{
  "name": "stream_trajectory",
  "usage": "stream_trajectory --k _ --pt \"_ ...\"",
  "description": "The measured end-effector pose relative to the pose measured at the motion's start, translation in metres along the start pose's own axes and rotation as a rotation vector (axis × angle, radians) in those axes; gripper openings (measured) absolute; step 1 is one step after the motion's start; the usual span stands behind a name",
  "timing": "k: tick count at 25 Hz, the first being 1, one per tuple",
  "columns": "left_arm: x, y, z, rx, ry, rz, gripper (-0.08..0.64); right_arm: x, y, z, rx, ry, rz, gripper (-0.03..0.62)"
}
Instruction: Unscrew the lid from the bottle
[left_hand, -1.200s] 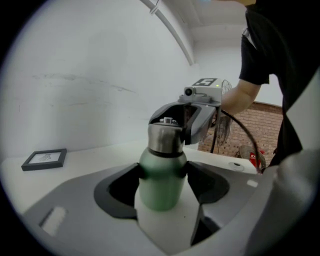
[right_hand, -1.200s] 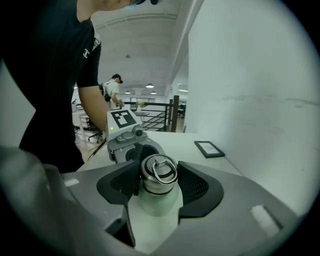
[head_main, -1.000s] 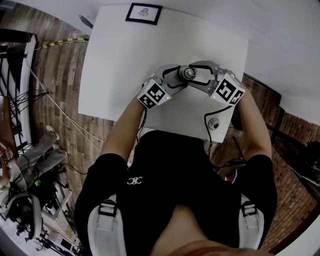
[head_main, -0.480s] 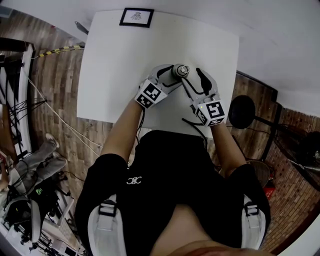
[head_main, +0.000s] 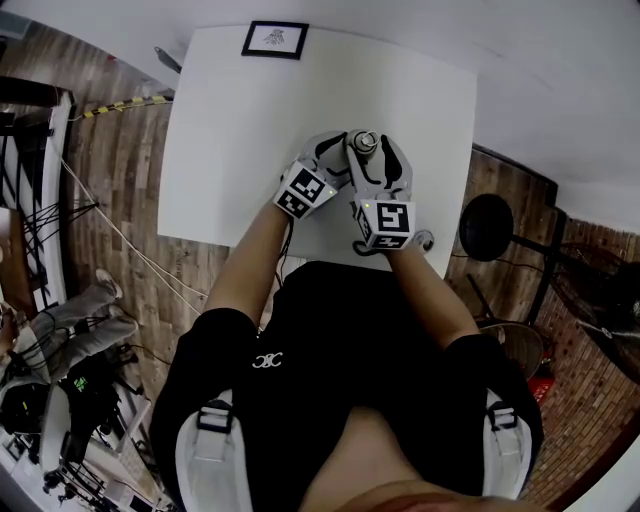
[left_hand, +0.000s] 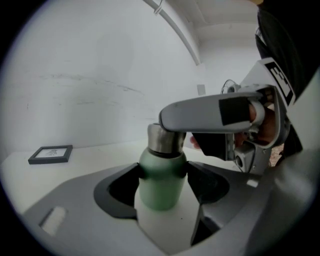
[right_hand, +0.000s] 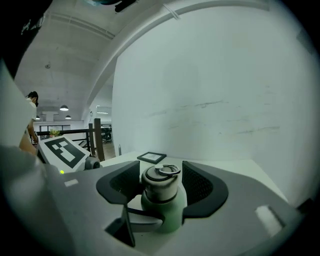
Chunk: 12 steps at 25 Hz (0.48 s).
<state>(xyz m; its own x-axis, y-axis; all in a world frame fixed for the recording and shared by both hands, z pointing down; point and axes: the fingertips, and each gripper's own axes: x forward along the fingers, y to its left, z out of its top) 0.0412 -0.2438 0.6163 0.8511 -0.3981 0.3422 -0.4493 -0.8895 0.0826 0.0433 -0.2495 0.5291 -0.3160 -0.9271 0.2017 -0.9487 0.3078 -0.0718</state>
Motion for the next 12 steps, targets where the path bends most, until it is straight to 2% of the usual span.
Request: stream_trajectory --k 7,12 --pt "-0.0008 0.0005 0.001 0.002 -0.003 0.001 0.356 0.005 0.0006 -0.0033 -0.047 0.022 -0.018 0.242" --pt "-0.0014 -0.0004 0.0003 0.006 -0.007 -0.005 0.356 0.0047 0.0022 -0.0044 -0.051 0.03 0.053 0.242"
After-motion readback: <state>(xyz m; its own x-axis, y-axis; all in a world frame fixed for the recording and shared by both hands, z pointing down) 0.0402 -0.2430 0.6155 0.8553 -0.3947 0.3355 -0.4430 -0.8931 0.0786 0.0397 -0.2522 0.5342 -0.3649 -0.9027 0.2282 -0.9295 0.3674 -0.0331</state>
